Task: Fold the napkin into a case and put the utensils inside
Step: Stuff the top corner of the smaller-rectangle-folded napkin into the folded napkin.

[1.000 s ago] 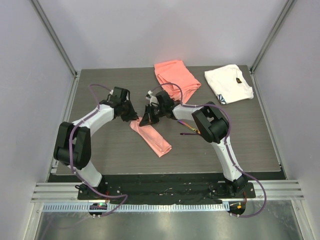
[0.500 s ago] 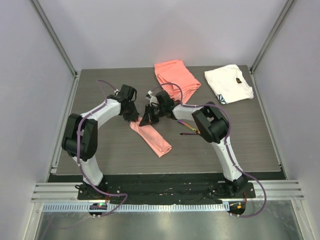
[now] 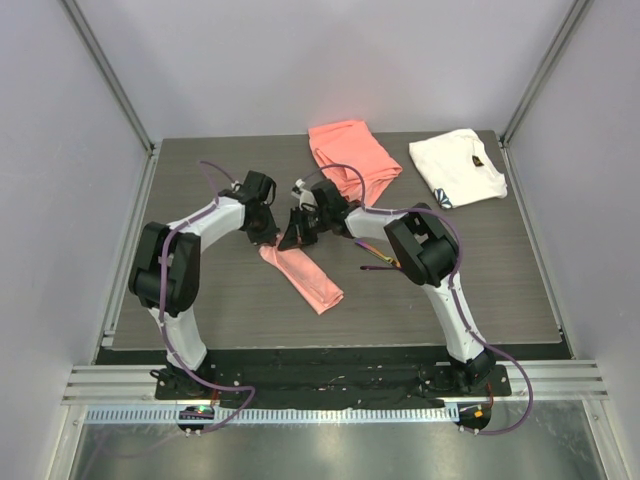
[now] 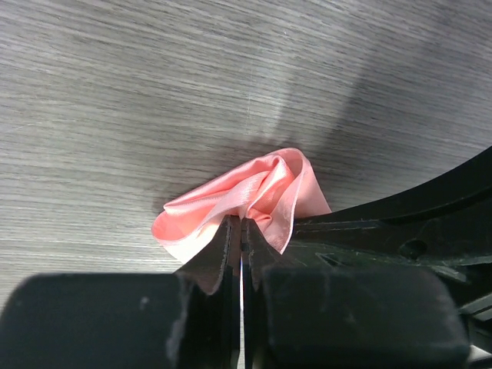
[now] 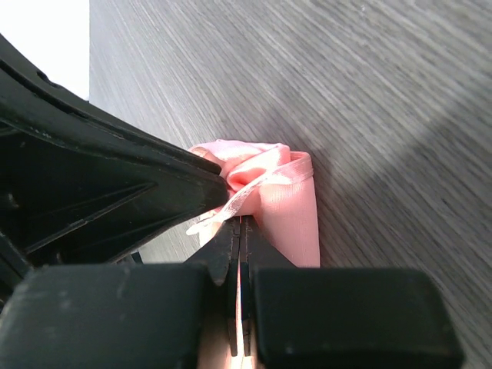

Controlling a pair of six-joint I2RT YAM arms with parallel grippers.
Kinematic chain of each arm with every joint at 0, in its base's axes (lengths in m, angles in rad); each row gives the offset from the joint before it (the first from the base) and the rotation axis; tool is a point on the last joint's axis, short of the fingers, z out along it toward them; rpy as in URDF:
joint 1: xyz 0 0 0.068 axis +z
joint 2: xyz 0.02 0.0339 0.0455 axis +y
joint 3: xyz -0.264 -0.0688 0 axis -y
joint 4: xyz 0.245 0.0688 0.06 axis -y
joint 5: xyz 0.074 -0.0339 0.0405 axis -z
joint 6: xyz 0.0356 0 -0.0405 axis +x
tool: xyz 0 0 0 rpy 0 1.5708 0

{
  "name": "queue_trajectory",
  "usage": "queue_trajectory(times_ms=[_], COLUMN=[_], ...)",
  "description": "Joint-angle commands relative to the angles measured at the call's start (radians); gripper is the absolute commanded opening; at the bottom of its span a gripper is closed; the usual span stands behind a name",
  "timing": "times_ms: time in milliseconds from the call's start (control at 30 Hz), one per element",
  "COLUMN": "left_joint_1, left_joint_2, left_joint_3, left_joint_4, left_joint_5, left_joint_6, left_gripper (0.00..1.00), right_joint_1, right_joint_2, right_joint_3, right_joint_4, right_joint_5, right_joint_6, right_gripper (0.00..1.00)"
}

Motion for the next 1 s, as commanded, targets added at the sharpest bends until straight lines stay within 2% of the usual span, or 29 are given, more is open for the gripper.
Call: queue_trajectory(times_ms=[0,233,500,633,767,867,967], left_joint_1=[-0.006,-0.014,-0.032,-0.044,-0.05,-0.052,-0.05], left_joint_2=[-0.037,-0.051,-0.072,-0.077,-0.08,-0.075,-0.068], left_joint_3=[0.022,0.013,0.021,0.001,-0.022,-0.004,0.037], left_joint_4=[-0.004,0.009,0.039,0.079,0.102,0.087,0.05], left_joint_5=[-0.001,0.011,0.018,0.069,0.078,0.068,0.045], left_joint_6=[0.02,0.014,0.009,-0.015,-0.02,-0.014,0.005], left_gripper=[0.0,0.0,0.0,0.0,0.0,0.0,0.0], right_joint_1=[-0.014,-0.014,0.023,0.037,0.042,0.045,0.048], right_joint_2=[-0.071,-0.06,-0.005,0.057,0.098,0.108,0.095], right_joint_3=[0.045,0.049,0.061,0.029,0.017,0.034,0.005], right_joint_4=[-0.006,-0.011,0.069,0.263,0.323,0.227,0.257], right_joint_5=[0.014,0.011,-0.032,-0.081,-0.093,-0.074,-0.08], right_joint_6=[-0.013,-0.019,0.047,0.185,0.228,0.163,0.167], right_gripper=[0.01,0.01,0.01,0.01,0.01,0.01,0.01])
